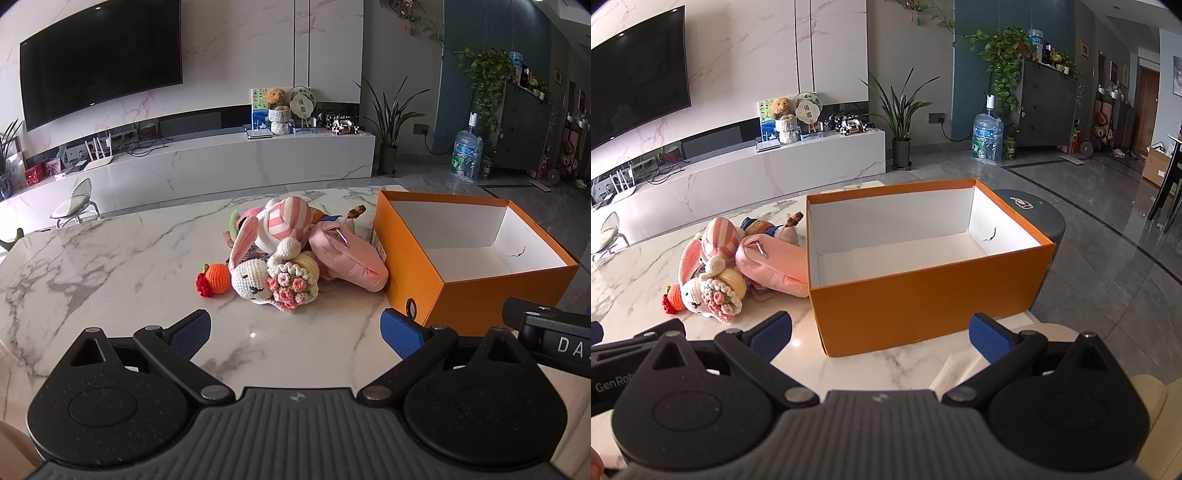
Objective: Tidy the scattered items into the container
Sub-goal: 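Move both tools toward the pile of plush toys beside the orange box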
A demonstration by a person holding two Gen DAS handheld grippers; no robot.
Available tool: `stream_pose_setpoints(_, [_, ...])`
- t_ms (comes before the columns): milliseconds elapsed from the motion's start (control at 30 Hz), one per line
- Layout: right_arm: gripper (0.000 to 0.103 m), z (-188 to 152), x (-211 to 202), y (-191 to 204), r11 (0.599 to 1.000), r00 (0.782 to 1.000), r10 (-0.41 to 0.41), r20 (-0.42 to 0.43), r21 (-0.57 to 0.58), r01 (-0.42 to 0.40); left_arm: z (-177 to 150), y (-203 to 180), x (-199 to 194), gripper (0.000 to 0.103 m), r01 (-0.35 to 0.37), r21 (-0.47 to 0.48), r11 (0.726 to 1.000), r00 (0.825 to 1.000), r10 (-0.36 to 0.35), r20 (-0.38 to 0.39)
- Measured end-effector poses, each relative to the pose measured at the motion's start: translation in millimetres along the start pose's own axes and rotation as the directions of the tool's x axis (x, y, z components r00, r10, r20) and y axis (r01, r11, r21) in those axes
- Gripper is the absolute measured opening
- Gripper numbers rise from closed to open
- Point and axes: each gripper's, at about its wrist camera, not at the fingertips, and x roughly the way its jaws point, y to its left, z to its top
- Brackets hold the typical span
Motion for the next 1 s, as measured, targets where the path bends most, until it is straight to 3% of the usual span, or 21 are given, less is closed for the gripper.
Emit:
stream_pose_setpoints(333, [0.103, 6, 0, 10, 1.0, 1.0, 0.0, -0.019, 0.002, 0.0, -3, 5, -6, 0.103, 0.027, -0.015, 1.0, 1.0, -0.027, -0.002])
stream_pose_setpoints(1000, [0.103, -4, 7, 10, 0.999, 0.999, 0.038, -0.032, -0.016, -0.039, -5, 10, -5, 0.103, 0.008, -0.029, 1.0, 1.0, -0.008, -0.014])
